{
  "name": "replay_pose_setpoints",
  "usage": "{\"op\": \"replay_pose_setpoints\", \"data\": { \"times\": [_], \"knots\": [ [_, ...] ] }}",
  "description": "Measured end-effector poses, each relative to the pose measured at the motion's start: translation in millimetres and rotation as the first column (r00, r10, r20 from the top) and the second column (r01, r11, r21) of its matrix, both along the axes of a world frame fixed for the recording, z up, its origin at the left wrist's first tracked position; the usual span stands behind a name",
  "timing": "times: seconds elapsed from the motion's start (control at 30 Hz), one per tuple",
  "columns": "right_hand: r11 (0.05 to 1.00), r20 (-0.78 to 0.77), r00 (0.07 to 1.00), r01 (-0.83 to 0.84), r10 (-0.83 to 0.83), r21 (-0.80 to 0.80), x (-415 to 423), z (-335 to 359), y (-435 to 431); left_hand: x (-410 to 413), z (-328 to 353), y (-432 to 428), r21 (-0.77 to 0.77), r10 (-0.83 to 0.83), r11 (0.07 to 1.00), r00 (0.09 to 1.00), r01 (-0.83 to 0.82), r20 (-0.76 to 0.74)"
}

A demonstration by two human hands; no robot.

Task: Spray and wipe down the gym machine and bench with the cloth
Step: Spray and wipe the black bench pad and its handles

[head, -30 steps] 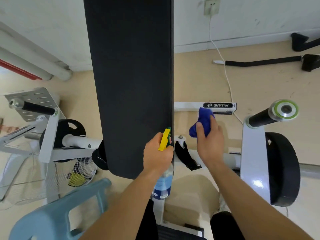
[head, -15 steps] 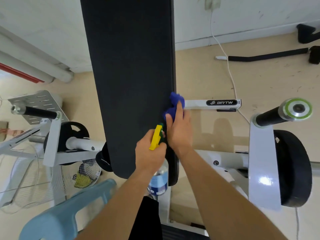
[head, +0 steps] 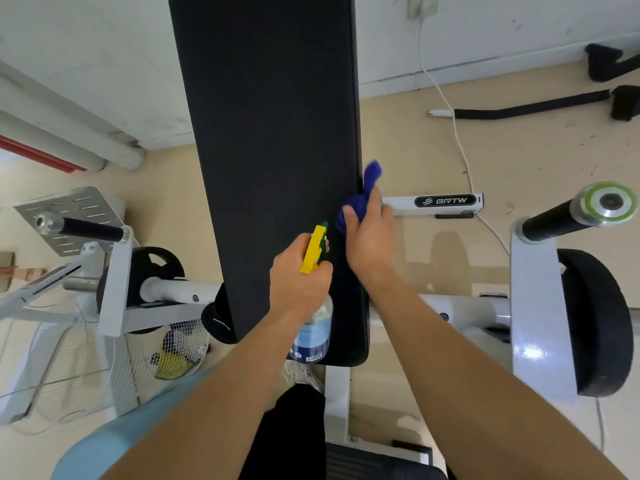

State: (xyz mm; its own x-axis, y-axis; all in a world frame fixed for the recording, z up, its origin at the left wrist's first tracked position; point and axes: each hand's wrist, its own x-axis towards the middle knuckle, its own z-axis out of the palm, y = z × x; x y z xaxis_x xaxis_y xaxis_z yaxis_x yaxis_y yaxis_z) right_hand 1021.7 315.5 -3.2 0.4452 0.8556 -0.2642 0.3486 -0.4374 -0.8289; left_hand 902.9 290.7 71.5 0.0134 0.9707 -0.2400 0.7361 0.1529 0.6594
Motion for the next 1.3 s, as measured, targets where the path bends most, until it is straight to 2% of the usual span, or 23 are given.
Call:
{"op": "replay_pose_setpoints", "data": {
  "times": [0.1,0.17,0.2,0.27,0.3,0.33,0.37,0.4,0.47,0.53,0.67,0.8,0.93,1.03,1.1,1.17,1.3],
  "knots": [
    [0.993,0.136,0.987,-0.078,0.089,-0.089,-13.7,-0.5,0.3,-4.8,-6.3,-11.0,0.001,-0.007,1.0,1.0,0.007,-0.019],
    [0.965,0.127,0.97,-0.183,0.209,-0.189,-21.7,-17.9,-44.3,-3.8,-10.2,-20.7,-0.015,-0.003,1.0,1.0,0.003,-0.03],
    [0.932,0.092,0.953,-0.257,0.289,-0.257,-22.6,-29.1,-70.6,-2.6,-12.6,-27.5,-0.028,0.006,1.0,0.999,-0.007,-0.041],
    [0.796,-0.008,0.874,-0.447,0.487,-0.409,-18.0,-51.1,-117.8,1.0,-20.3,-43.3,-0.053,0.022,0.998,0.998,-0.025,-0.06],
    [0.719,-0.071,0.824,-0.529,0.562,-0.452,-11.1,-58.3,-136.2,3.5,-26.1,-52.5,-0.06,0.035,0.997,0.997,-0.039,-0.072],
    [0.69,-0.118,0.806,-0.563,0.58,-0.454,-3.2,-63.0,-149.8,5.9,-32.3,-61.8,-0.07,0.052,0.996,0.995,-0.059,-0.089],
    [0.725,-0.143,0.829,-0.545,0.54,-0.423,7.5,-64.0,-159.5,9.6,-39.3,-71.3,-0.082,0.076,0.993,0.991,-0.085,-0.107],
    [0.798,-0.161,0.881,-0.472,0.445,-0.375,18.5,-62.4,-164.7,14.2,-45.6,-80.4,-0.097,0.103,0.989,0.987,-0.116,-0.122],
    [0.919,-0.2,0.955,-0.27,0.219,-0.286,39.7,-54.5,-162.7,23.5,-56.2,-97.4,-0.134,0.145,0.977,0.98,-0.163,-0.137],
    [0.956,-0.203,0.972,-0.17,0.122,-0.24,57.2,-42.4,-151.9,34.2,-62.8,-113.9,-0.15,0.189,0.966,0.972,-0.21,-0.14],
    [0.987,-0.237,0.97,-0.087,0.052,-0.136,78.7,-17.3,-122.7,51.2,-69.5,-127.7,-0.135,0.297,0.941,0.948,-0.311,-0.119],
    [0.998,-0.28,0.959,-0.046,0.032,-0.042,88.9,3.4,-93.0,61.8,-69.3,-130.1,-0.157,0.37,0.908,0.918,-0.39,-0.142],
    [0.997,-0.372,0.925,-0.069,0.078,0.039,68.8,3.1,-62.8,56.0,-67.0,-141.0,-0.186,0.321,0.917,0.93,-0.353,-0.18],
    [0.983,-0.296,0.937,-0.178,0.184,0.048,38.4,-4.7,-46.6,41.0,-61.7,-143.4,-0.185,0.272,0.934,0.944,-0.306,-0.187],
    [0.965,-0.129,0.958,-0.26,0.254,-0.033,15.5,-12.6,-52.0,26.9,-55.1,-139.4,-0.161,0.264,0.943,0.95,-0.291,-0.168],
    [0.957,0.0,0.964,-0.264,0.266,-0.119,-4.0,-27.9,-75.2,9.4,-47.4,-131.7,-0.127,0.255,0.953,0.953,-0.277,-0.166],
    [0.899,0.053,0.943,-0.294,0.328,-0.323,-34.1,-57.7,-139.6,-19.6,-35.6,-104.7,-0.098,0.171,0.976,0.96,-0.196,-0.223]
  ]
}}
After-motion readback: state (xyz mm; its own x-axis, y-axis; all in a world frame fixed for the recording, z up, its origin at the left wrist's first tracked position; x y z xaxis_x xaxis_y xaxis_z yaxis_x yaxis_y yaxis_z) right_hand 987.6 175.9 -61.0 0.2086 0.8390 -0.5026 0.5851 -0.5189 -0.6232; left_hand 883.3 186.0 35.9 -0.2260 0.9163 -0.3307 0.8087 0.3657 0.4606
